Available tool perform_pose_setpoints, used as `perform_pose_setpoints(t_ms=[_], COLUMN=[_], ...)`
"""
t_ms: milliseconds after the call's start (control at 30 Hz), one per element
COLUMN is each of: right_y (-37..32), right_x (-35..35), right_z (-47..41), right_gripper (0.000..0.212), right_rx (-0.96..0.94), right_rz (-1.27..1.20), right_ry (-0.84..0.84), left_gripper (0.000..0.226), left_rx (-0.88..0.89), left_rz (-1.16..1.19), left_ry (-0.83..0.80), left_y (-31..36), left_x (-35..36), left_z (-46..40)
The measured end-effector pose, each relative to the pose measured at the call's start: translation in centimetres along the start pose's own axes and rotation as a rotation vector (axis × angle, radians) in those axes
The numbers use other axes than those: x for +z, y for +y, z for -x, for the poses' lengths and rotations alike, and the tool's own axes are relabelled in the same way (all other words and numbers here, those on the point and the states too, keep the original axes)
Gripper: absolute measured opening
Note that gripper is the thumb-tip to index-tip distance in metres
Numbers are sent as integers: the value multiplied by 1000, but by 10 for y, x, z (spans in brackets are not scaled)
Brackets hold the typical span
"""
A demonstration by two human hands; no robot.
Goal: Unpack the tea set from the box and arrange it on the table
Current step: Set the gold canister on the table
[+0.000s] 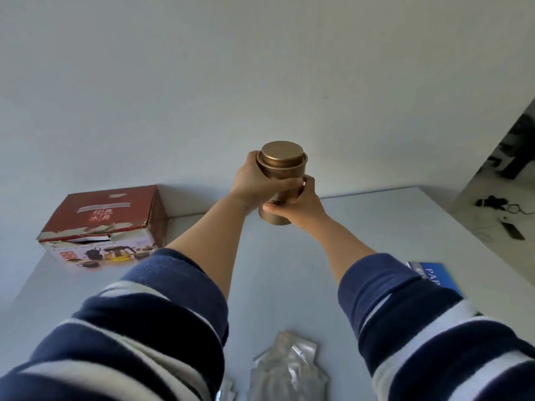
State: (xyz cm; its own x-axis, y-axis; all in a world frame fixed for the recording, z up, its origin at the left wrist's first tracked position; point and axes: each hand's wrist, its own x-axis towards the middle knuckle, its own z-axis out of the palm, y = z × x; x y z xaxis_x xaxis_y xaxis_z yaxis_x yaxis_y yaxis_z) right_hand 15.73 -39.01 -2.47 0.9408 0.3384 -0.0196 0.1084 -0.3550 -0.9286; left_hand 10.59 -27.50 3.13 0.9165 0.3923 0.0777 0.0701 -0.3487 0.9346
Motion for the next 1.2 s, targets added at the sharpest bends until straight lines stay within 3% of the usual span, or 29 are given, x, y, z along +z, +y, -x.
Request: perform_pose_setpoints(t_ms=[400, 633, 967, 1200], right_y=[142, 219, 247, 242], right_x=[-173, -221, -227, -222], right_z=[-107, -188, -238, -241], right_gripper=[90, 89, 88, 101], right_rx=[29, 49, 24, 71], right_rz=[5, 12, -56, -107], right_ry=[-58, -30, -40, -62], left_gripper=[80, 80, 82, 87], left_rx=[-71, -88, -47, -45], left_rz=[117, 168, 107, 74], left_ry=[-4, 14, 74, 57], left_y=[-22, -47, -70, -70], left_x=[230, 329, 365, 362], left_z=[-87, -153, -194, -203])
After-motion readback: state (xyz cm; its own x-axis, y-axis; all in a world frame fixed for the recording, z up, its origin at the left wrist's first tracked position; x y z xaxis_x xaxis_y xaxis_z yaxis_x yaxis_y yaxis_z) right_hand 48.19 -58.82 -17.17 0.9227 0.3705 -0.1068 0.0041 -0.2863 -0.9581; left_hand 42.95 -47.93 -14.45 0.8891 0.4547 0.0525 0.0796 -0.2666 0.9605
